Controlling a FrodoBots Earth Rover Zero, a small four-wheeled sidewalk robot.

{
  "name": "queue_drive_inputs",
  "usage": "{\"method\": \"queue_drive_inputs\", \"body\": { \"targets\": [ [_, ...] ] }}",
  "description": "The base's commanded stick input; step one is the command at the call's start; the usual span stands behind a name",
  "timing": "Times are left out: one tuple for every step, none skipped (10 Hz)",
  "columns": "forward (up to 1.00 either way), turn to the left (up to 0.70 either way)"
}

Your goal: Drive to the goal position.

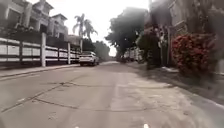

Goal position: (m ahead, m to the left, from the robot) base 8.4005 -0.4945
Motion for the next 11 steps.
{"method": "queue_drive_inputs", "body": {
  "targets": [
    [0.70, 0.00],
    [0.70, -0.11],
    [0.70, -0.30],
    [0.70, -0.21],
    [0.70, 0.10],
    [0.70, 0.05],
    [0.70, 0.00],
    [0.70, 0.00],
    [0.70, 0.00],
    [0.70, 0.00],
    [0.70, 0.00]
  ]
}}
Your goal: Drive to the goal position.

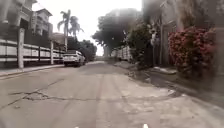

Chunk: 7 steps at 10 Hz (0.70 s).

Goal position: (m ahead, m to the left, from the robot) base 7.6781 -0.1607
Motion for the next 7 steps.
{"method": "queue_drive_inputs", "body": {
  "targets": [
    [0.70, 0.00],
    [0.70, 0.00],
    [0.70, 0.00],
    [0.70, 0.00],
    [0.70, 0.00],
    [0.70, 0.00],
    [0.70, 0.00]
  ]
}}
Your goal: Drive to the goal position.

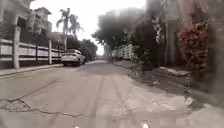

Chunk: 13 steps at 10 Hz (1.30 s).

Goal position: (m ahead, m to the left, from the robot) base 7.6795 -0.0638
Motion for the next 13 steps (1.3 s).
{"method": "queue_drive_inputs", "body": {
  "targets": [
    [0.70, 0.00],
    [0.70, 0.00],
    [0.70, 0.00],
    [0.70, 0.00],
    [0.70, 0.00],
    [0.70, 0.00],
    [0.70, 0.00],
    [0.70, 0.00],
    [0.70, 0.00],
    [0.70, 0.00],
    [0.70, 0.00],
    [0.70, 0.00],
    [0.70, 0.00]
  ]
}}
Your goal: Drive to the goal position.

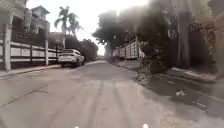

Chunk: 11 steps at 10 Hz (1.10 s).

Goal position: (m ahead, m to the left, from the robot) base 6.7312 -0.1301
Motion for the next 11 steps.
{"method": "queue_drive_inputs", "body": {
  "targets": [
    [0.70, 0.00],
    [0.70, 0.05],
    [0.70, 0.06],
    [0.71, 0.04],
    [0.85, 0.02],
    [0.85, 0.00],
    [0.85, 0.00],
    [0.85, 0.00],
    [0.85, 0.00],
    [0.85, 0.00],
    [0.85, 0.00]
  ]
}}
